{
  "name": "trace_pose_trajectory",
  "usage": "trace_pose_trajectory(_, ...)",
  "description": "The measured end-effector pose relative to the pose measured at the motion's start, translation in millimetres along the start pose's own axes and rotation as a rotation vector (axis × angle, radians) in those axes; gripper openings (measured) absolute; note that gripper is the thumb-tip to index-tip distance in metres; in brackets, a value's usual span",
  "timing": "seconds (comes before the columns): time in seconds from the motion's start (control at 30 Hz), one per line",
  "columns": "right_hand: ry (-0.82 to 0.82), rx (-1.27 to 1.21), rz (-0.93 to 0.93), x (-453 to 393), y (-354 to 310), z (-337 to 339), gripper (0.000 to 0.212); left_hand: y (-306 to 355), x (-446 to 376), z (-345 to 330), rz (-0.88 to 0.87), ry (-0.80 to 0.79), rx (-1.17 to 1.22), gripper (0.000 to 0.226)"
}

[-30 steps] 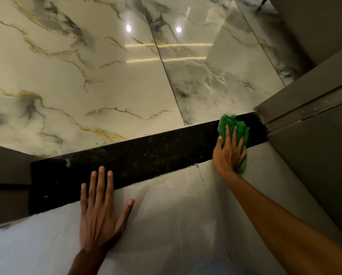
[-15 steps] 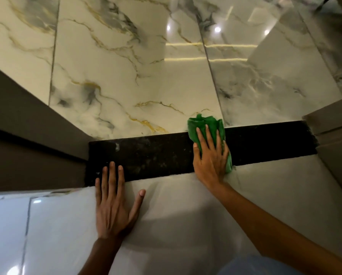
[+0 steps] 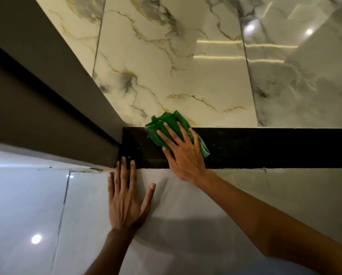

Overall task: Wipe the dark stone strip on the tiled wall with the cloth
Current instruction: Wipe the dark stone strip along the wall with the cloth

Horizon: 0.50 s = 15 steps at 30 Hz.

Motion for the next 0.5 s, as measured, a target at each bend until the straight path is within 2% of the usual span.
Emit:
trace_pose_trajectory(0.33, -0.214, -0.037, 0.287, -22, -37, -5, 0.057, -6, 1, -3, 0.037, 0.013, 0.067, 0.104)
trace_pose_trajectory(0.5, -0.223, -0.070, 0.388, -2, -38, -1, 0.056, -4, 2, 0, 0.033, 0.011, 0.093, 0.106)
Point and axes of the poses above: each hand's wrist, its own x-axis away from the middle knuckle, its own z-axis out of the back of the hand, y = z × x, the point moved 8 cm from there along -x, towards the middle knuckle, and after that the axes turned 8 degrees about -y, right-handed, at the moved point
